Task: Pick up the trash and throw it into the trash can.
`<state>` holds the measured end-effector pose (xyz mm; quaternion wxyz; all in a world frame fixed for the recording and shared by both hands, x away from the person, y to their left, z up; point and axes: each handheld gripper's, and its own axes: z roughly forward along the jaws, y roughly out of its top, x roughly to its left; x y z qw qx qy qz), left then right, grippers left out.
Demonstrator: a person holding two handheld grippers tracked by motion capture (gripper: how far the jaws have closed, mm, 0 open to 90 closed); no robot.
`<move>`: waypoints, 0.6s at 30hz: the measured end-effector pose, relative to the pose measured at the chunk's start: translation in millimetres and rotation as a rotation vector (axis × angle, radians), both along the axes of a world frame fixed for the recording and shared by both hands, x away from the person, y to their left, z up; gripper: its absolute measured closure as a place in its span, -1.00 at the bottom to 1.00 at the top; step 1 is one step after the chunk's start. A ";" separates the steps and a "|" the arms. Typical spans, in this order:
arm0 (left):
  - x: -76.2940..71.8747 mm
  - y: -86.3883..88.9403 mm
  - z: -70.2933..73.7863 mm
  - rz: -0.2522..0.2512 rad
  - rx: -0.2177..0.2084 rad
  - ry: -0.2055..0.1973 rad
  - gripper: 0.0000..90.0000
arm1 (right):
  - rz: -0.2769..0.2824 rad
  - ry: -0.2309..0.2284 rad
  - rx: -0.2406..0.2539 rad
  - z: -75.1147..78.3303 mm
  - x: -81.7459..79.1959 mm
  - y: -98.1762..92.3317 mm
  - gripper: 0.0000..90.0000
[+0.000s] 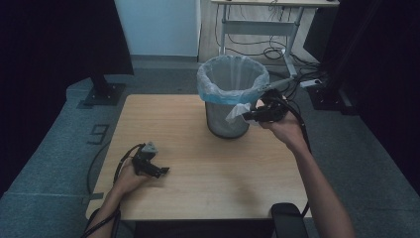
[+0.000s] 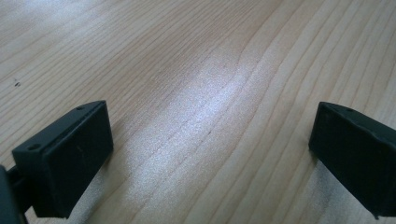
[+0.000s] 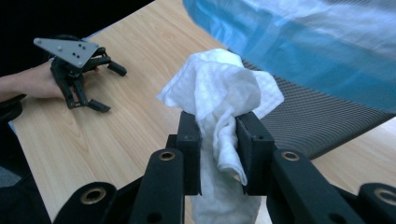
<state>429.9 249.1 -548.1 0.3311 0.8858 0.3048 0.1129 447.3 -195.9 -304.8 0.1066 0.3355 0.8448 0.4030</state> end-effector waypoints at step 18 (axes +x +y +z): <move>0.0 -0.1 -0.1 0.000 -0.001 0.001 -1.00 | -0.007 -0.007 0.008 45.9 -4.4 -11.0 0.61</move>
